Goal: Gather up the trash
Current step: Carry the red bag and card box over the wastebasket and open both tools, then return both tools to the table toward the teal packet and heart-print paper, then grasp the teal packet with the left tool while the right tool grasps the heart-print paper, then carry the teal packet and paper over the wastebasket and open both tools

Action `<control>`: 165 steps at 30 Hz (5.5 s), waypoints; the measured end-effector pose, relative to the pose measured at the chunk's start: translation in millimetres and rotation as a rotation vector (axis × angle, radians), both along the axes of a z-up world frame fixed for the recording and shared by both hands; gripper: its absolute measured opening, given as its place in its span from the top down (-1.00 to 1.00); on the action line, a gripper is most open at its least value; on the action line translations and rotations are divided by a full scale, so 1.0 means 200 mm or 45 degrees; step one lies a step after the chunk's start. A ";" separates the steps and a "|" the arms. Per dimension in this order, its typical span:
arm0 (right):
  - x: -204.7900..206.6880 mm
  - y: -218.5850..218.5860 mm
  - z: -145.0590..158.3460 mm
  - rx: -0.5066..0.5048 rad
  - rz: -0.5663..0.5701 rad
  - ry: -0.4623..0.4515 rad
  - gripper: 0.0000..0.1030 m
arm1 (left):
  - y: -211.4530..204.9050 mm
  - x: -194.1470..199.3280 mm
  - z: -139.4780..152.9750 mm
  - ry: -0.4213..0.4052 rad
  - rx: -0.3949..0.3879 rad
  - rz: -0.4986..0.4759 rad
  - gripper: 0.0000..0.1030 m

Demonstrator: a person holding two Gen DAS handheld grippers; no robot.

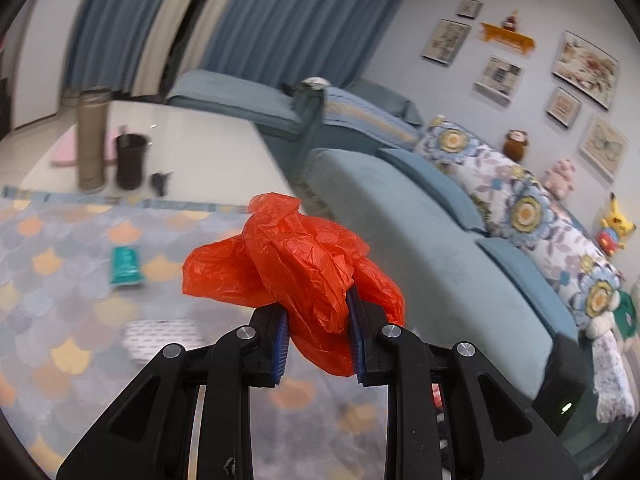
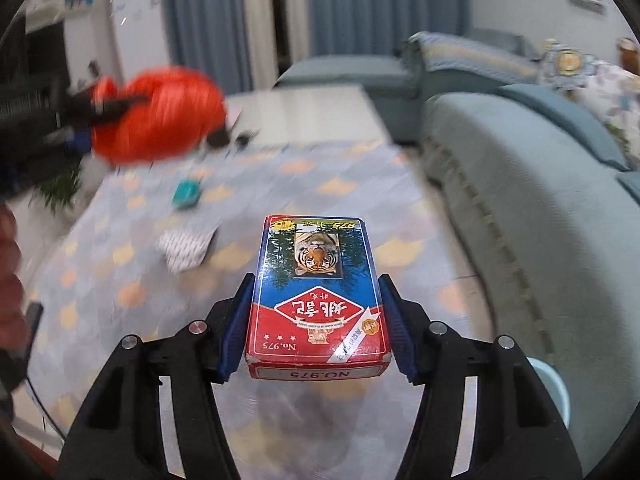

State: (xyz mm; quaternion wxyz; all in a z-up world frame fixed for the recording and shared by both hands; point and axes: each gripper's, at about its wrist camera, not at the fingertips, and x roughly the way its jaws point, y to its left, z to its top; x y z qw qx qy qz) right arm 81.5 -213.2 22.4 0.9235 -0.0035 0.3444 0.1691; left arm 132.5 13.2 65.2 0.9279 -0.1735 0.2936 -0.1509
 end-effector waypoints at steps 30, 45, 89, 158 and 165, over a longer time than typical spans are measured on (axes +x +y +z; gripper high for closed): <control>-0.32 -1.37 -0.43 0.158 -0.718 0.305 -0.11 | -1.48 -0.09 -0.60 0.260 0.275 -0.695 0.44; -0.29 -1.45 -0.50 0.214 -0.748 0.356 -0.13 | -1.41 -0.04 -0.60 0.273 0.205 -0.646 0.09; 0.23 0.65 -0.04 0.016 0.226 0.016 -0.13 | 0.66 0.21 -0.19 0.089 0.194 0.394 -0.14; -0.22 -0.28 0.44 0.108 0.021 -0.209 0.94 | -0.45 -0.10 0.19 -0.136 0.114 -0.216 0.30; -0.37 -0.81 0.38 0.121 -0.222 -0.184 0.94 | -0.92 -0.18 0.12 -0.102 0.093 -0.399 0.30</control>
